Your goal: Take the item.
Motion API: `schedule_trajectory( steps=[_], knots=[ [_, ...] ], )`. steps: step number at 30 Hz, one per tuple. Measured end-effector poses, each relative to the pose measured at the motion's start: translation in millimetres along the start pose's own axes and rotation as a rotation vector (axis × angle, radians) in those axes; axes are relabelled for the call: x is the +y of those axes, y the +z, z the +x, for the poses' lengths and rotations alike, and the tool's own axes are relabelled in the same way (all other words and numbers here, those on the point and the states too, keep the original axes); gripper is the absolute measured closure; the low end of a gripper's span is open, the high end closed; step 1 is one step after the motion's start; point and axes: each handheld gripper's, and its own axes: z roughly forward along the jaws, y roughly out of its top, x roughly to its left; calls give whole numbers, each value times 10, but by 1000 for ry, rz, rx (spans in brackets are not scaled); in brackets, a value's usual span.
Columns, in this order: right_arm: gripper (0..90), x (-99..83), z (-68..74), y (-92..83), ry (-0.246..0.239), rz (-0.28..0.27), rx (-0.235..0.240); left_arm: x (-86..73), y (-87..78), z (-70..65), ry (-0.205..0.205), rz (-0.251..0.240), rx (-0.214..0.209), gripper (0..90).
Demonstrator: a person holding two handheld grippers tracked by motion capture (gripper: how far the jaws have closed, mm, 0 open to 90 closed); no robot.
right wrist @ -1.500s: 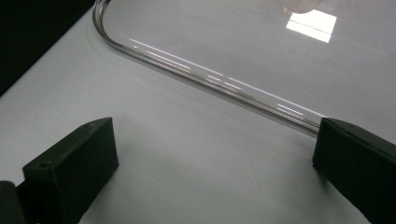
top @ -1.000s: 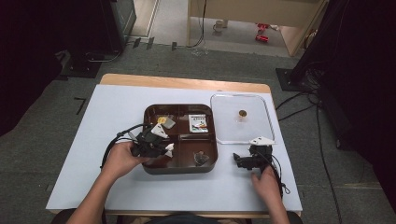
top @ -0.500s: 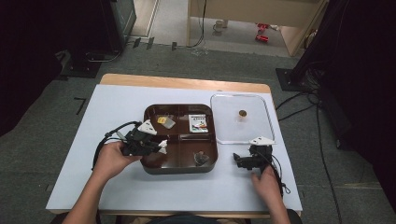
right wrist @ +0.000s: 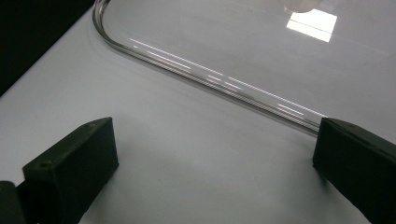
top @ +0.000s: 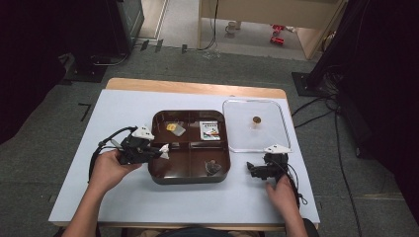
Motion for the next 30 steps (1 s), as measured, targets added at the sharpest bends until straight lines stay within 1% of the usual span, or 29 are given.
schedule_trajectory(
  steps=[4,5,6,8,9,19,20,21,23,24,25,26,27,29,30],
  knots=[
    [0,0,-1,0,0,0,1,-29,-58,35,-12,-10,7,839],
    [0,0,-2,0,0,0,1,-43,-91,51,-22,-20,9,838],
    [0,0,-2,0,0,0,1,-43,-91,51,-22,-20,9,838],
    [0,0,-2,1,0,0,1,-57,-134,75,-34,-32,16,838],
    [0,0,-2,0,0,0,1,-72,-169,91,-43,-44,21,838],
    [0,0,-2,0,0,0,1,-149,-304,195,-79,-74,47,837],
    [0,0,-2,1,0,0,1,-170,-325,221,-89,-78,55,837],
    [0,0,-2,1,0,0,1,-170,-325,221,-89,-78,55,837],
    [0,0,-2,1,0,0,1,-216,-366,276,-111,-90,70,836],
    [0,0,-2,0,0,0,1,-216,-366,276,-111,-90,70,836],
    [0,0,-2,0,0,0,1,-232,-378,297,-121,-93,74,836],
    [0,0,-2,1,0,0,1,-266,-396,340,-136,-92,87,836],
    [0,0,-2,1,0,0,1,-266,-396,340,-136,-92,87,836],
    [0,0,-2,1,0,0,1,-317,-385,392,-158,-84,97,836],
    [0,0,-2,1,0,0,1,-317,-385,392,-158,-84,97,836]
  ],
)
